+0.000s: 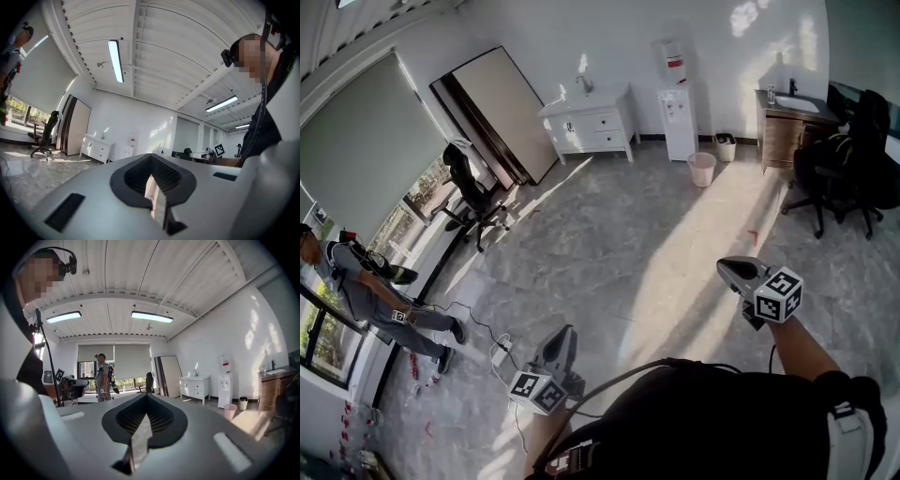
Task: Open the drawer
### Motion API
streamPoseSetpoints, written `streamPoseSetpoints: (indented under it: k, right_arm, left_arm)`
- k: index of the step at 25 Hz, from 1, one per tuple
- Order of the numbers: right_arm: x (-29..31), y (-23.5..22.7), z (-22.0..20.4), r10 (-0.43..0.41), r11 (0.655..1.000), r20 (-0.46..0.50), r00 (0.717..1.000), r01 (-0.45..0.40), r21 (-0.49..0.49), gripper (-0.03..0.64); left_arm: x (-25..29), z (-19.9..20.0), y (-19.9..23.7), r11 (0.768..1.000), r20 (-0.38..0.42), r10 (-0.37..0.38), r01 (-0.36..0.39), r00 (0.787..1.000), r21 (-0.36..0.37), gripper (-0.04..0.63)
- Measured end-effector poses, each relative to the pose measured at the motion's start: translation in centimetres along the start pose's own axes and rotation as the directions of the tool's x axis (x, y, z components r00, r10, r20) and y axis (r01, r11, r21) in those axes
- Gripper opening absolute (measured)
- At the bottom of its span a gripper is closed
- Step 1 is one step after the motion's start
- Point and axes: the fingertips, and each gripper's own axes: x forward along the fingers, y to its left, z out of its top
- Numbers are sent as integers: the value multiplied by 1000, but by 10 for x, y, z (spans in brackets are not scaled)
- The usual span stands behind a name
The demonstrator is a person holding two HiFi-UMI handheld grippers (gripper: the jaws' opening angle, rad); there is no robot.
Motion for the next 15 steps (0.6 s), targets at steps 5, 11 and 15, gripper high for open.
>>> streamPoseSetpoints:
  k: [5, 11, 15]
  right_arm:
    - [14, -56, -5, -25, 999, -6, 1000, 26, 30, -2]
    - [49, -92, -13, -80, 996, -24, 996, 81, 44, -2]
    - [93, -104, -7, -128, 992, -24, 991, 128, 16, -2]
  left_arm:
    - [55, -2, 7, 1000, -33, -9, 9, 999, 7, 0]
    - [106, -6, 49, 998, -42, -58, 58, 997, 0, 0]
    - [145, 1, 97, 993, -33, -118, 118, 992, -12, 0]
